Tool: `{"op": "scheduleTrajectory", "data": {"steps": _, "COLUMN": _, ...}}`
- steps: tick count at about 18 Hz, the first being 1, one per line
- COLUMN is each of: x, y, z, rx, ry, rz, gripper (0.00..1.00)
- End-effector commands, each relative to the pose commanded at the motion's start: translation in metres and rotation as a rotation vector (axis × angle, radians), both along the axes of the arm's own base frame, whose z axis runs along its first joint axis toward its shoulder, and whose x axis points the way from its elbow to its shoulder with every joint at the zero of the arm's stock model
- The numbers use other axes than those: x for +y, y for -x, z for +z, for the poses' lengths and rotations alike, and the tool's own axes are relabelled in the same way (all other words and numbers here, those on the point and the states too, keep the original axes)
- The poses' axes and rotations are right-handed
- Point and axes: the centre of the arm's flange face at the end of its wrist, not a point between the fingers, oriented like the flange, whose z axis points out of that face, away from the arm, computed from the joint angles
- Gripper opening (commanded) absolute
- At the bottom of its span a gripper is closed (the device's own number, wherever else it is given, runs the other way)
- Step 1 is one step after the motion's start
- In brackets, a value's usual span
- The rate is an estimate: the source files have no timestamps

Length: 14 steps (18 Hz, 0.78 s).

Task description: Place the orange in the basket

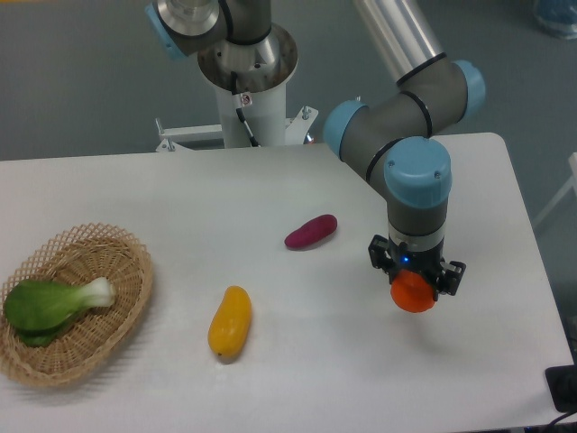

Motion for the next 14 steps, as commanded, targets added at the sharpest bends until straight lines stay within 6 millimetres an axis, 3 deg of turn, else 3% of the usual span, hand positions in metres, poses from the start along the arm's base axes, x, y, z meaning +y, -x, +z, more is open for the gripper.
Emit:
{"op": "scheduleTrajectory", "data": {"steps": 10, "x": 0.006, "y": -0.003, "z": 0.001, "rx": -0.006, "ry": -0.014, "rz": 0.013, "gripper": 0.61}}
{"op": "scheduleTrajectory", "data": {"steps": 14, "x": 0.037, "y": -0.034, "z": -0.001, "rx": -0.013, "ry": -0.037, "rz": 0.04, "gripper": 0.61}}
